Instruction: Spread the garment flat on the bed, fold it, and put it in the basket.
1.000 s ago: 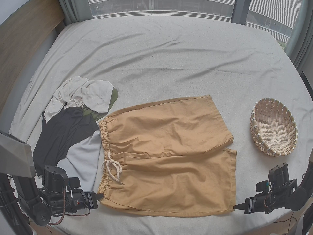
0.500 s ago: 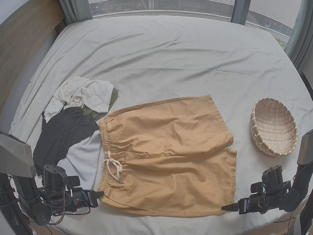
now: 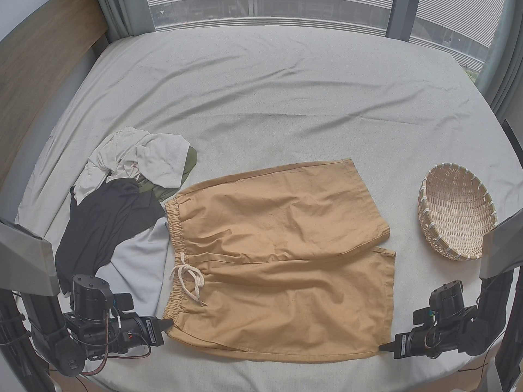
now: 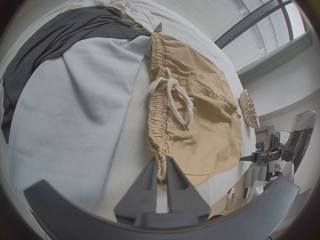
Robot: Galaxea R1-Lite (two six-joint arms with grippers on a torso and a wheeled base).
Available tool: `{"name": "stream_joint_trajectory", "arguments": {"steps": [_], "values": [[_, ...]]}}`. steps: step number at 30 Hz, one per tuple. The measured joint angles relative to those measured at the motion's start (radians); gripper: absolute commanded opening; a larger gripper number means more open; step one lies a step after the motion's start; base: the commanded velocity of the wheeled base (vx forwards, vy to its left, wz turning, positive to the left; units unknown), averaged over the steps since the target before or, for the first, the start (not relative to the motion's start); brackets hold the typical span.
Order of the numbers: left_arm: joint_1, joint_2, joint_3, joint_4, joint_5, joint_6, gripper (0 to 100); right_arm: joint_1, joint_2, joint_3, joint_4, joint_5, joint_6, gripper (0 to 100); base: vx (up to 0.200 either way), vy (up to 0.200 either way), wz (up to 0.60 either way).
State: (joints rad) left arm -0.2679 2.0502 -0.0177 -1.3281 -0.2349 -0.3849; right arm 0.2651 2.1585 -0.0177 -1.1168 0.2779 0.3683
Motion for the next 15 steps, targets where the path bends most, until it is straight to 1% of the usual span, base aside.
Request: {"name": "stream_joint_trajectory", "arguments": {"steps": [10, 15], "values": [[0.003, 0.0, 0.0, -0.024, 0.0, -0.008, 0, -0.003, -0.055, 0.0, 0.054, 0.003, -0.001, 0, 0.0, 0.0, 0.0], [0.001, -0.008, 0.0, -0.047, -0.003, -0.033, 0, 0.008, -0.155, 0.0, 0.193, 0.003, -0.004, 0, 0.0, 0.0, 0.0]]}}
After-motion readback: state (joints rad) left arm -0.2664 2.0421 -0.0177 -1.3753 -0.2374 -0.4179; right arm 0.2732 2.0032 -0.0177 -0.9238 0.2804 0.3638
